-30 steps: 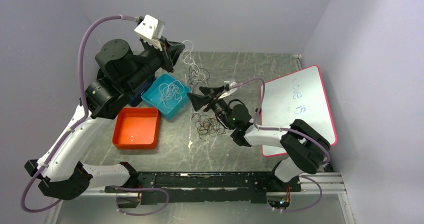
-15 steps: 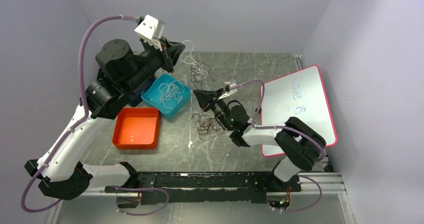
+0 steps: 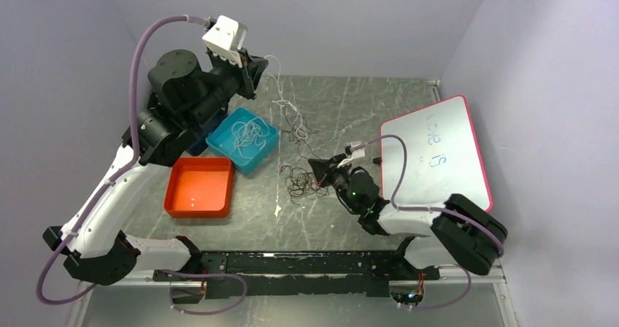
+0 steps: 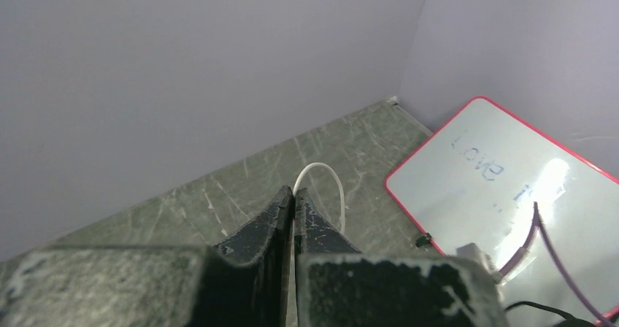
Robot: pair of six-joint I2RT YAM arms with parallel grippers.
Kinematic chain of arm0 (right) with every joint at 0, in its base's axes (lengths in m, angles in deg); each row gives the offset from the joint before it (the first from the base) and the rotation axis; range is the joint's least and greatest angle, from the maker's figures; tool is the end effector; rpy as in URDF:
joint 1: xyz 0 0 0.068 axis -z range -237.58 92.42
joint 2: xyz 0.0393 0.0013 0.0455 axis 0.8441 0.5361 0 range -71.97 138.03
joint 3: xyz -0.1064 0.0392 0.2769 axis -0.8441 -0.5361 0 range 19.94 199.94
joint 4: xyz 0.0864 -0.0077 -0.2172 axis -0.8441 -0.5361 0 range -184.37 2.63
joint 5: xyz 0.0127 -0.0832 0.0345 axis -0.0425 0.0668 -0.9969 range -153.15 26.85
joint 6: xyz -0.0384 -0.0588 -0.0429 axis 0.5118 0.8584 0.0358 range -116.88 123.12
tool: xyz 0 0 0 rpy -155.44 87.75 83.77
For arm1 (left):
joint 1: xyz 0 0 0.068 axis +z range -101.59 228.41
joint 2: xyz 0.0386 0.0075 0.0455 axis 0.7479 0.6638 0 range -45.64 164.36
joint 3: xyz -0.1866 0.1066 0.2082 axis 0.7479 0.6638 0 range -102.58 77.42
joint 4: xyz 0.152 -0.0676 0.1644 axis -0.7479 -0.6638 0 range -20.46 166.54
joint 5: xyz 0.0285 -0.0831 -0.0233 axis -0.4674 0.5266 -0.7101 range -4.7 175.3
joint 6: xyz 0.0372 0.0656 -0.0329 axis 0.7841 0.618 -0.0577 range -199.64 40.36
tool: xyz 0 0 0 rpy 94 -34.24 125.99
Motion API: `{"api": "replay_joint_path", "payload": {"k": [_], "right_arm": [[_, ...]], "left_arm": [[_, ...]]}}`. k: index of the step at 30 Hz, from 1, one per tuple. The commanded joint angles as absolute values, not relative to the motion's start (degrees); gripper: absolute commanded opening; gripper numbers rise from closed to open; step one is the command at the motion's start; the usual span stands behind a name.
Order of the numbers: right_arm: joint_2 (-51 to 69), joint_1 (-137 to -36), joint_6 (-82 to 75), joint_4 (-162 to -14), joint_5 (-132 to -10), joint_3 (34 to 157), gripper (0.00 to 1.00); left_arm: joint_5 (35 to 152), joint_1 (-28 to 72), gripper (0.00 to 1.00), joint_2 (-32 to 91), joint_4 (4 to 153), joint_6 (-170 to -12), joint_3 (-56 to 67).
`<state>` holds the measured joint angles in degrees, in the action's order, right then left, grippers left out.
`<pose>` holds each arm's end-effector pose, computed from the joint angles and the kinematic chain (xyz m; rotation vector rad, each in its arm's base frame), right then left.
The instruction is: Untangle the cables
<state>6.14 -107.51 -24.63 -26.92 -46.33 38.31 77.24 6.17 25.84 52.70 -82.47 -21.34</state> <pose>0.1852 0.1879 0.2445 -0.0729 1.6194 0.8332 0.1815 -0.1512 0.5503 0.4081 1.4786 -0.5230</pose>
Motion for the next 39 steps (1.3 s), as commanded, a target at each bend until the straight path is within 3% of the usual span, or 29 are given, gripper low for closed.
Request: {"api": "replay_joint_path", "payload": {"k": [1, 7, 16, 25, 31, 35, 39], "right_arm": [[0.1, -107.5, -25.6, -38.1, -44.4, 36.3, 0.0], [-6.2, -107.6, -27.7, -44.9, -42.8, 30.7, 0.0], [-14.0, -107.6, -30.8, -51.8, -42.8, 25.8, 0.0], [-18.7, -107.5, -28.7, -58.9, -45.2, 25.7, 0.0], [-20.9, -107.5, -24.6, -69.7, -47.2, 32.1, 0.4], [-24.3, -107.5, -22.9, -78.6, -45.9, 37.0, 0.55], [-30.0, -107.5, -20.1, -84.4, -44.4, 40.6, 0.65]], "left_arm": [[74.4, 9.1, 0.07, 27.7, 51.1, -79.8, -26.5], [77.7, 19.3, 0.07, 33.5, 49.0, -78.1, -36.8], [79.9, 26.0, 0.07, 43.4, 48.4, -73.9, -51.4], [85.6, 28.1, 0.07, 43.8, 50.8, -73.9, -51.1], [89.8, 28.1, 0.07, 40.6, 52.1, -75.8, -44.7], [92.9, 28.1, 0.07, 39.2, 51.9, -76.8, -41.4], [94.7, 28.1, 0.07, 36.9, 52.4, -77.3, -37.5]]}}
